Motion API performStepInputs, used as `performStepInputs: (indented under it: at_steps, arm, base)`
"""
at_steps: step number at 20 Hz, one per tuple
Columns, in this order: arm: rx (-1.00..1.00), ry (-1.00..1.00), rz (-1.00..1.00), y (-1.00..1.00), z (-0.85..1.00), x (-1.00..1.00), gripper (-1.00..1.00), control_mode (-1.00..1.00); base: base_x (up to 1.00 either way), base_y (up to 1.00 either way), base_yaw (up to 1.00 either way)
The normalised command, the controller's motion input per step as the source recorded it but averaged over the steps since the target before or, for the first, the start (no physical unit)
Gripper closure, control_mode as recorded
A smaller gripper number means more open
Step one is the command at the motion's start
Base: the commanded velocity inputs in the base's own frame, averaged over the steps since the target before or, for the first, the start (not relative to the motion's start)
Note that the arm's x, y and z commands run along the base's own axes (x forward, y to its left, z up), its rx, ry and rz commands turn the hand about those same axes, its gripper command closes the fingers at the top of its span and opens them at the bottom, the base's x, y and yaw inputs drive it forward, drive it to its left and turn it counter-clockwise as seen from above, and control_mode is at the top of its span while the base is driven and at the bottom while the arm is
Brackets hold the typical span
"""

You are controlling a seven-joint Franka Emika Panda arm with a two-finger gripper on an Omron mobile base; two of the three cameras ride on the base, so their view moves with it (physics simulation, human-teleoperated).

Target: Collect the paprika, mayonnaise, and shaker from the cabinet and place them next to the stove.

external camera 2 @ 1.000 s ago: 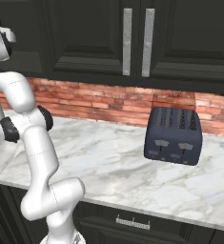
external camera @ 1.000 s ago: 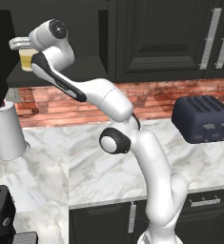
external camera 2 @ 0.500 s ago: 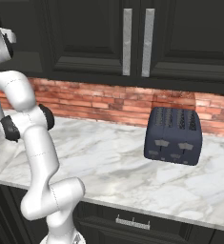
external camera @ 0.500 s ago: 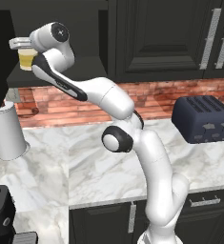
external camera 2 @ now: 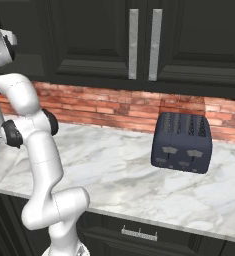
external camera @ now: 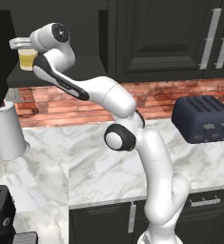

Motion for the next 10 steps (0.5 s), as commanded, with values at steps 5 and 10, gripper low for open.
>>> performStepInputs:
  at_steps: [5,10]
  arm:
    - [0.0,0.0,0.0,0.0,-0.1,0.0,1.0,-1.0]
    - [0.0,0.0,0.0,0.0,-0.14,-0.01,1.0,-1.0]
  base:
    - [0.0,0.0,0.0]
    - [0.0,0.0,0.0]
